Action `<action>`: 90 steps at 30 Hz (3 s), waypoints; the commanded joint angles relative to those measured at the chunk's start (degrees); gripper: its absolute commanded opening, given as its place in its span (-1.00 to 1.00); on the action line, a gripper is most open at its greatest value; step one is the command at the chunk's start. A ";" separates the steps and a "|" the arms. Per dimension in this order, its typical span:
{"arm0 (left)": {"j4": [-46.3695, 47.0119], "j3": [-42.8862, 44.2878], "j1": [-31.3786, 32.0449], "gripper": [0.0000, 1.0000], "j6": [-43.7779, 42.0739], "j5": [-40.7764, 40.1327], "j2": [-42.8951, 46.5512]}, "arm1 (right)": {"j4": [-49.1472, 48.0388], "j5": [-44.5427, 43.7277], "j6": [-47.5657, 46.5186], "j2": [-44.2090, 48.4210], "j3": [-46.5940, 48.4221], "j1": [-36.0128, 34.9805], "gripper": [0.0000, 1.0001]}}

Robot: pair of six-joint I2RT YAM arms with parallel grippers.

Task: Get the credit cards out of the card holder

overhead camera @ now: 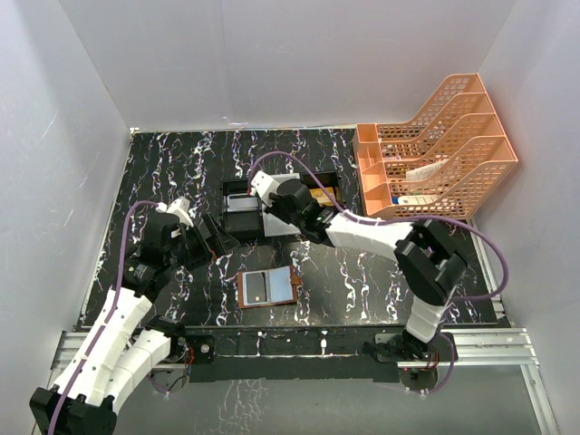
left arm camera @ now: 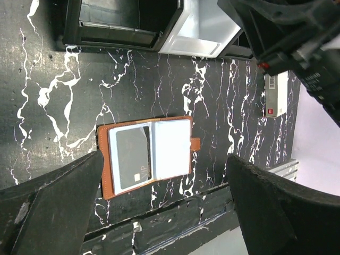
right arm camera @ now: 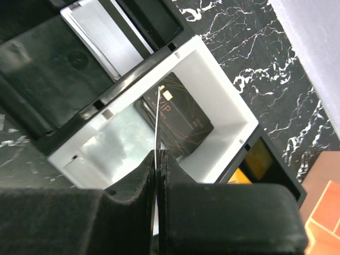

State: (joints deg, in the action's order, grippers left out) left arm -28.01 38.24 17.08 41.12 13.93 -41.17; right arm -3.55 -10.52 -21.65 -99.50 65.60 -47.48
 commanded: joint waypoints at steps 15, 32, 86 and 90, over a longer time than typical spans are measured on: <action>-2.09 0.63 -0.11 0.97 -0.80 2.06 -0.84 | -10.86 0.42 -20.50 -13.55 10.01 4.22 -1.00; -1.66 -0.02 -0.09 0.97 -0.16 2.58 -1.05 | -3.91 4.79 -28.16 -21.07 16.27 6.24 -1.00; -0.59 -4.04 -0.12 0.97 4.16 -2.07 5.65 | 8.09 -1.42 41.36 15.75 0.28 9.10 0.96; 0.27 -5.07 -0.07 0.97 5.24 -0.52 4.82 | 9.11 10.64 54.96 19.35 -4.97 9.19 0.95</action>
State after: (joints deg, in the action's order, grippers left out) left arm -27.46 33.85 17.08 45.04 13.58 -35.64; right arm 2.09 -11.29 15.35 -83.53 65.30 -38.50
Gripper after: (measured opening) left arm 0.985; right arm 0.981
